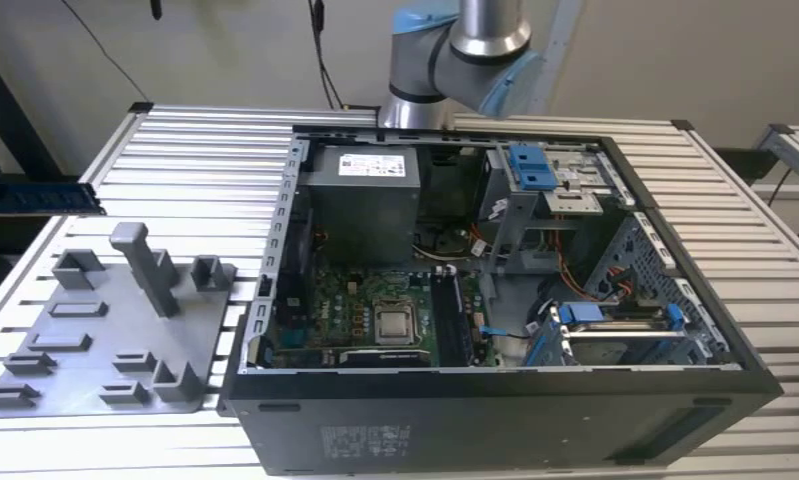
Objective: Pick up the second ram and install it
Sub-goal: 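Pick up the second ram and move it above second insertion slot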
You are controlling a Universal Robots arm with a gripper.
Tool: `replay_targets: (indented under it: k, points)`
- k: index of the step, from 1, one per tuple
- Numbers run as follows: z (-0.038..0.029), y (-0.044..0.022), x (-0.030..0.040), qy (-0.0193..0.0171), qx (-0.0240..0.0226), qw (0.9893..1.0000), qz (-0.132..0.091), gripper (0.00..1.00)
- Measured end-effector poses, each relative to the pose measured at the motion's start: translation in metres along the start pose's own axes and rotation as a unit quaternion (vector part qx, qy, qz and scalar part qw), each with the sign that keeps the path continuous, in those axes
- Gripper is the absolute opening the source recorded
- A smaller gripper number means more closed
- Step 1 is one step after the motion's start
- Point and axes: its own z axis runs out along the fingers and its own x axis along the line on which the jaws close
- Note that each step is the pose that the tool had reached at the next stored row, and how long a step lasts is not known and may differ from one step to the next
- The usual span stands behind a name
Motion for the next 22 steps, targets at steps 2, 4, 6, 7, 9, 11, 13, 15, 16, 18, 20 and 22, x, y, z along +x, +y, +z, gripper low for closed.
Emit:
replay_targets:
  k: [2, 4, 6, 7, 9, 11, 13, 15, 16, 18, 20, 22]
  points:
    - [0.0000, -0.0045, 0.0001, 0.0000, 0.0000, 1.0000, 0.000, 0.14]
    - [0.0000, -0.0094, 0.0002, 0.0000, -0.0001, 1.0000, 0.000, 0.14]
    - [0.0001, -0.0137, 0.0003, 0.0000, -0.0002, 1.0000, 0.000, 0.14]
    - [0.0001, -0.0157, 0.0004, 0.0000, -0.0003, 1.0000, 0.000, 0.14]
    - [0.0001, -0.0203, 0.0005, 0.0000, -0.0006, 1.0000, 0.000, 0.14]
    - [0.0001, -0.0254, 0.0006, 0.0000, -0.0008, 1.0000, 0.000, 0.14]
    - [0.0001, -0.0302, 0.0007, 0.0000, -0.0007, 1.0000, 0.000, 0.14]
    - [0.0001, -0.0344, 0.0008, 0.0000, -0.0008, 1.0000, 0.000, 0.14]
    - [0.0001, -0.0364, 0.0009, 0.0000, -0.0008, 1.0000, 0.000, 0.14]
    - [0.0001, -0.0399, 0.0010, 0.0000, -0.0008, 1.0000, 0.000, 0.14]
    - [0.0001, -0.0435, 0.0010, 0.0000, -0.0008, 1.0000, 0.000, 0.14]
    - [0.0001, -0.0467, 0.0011, 0.0000, -0.0008, 1.0000, 0.000, 0.14]
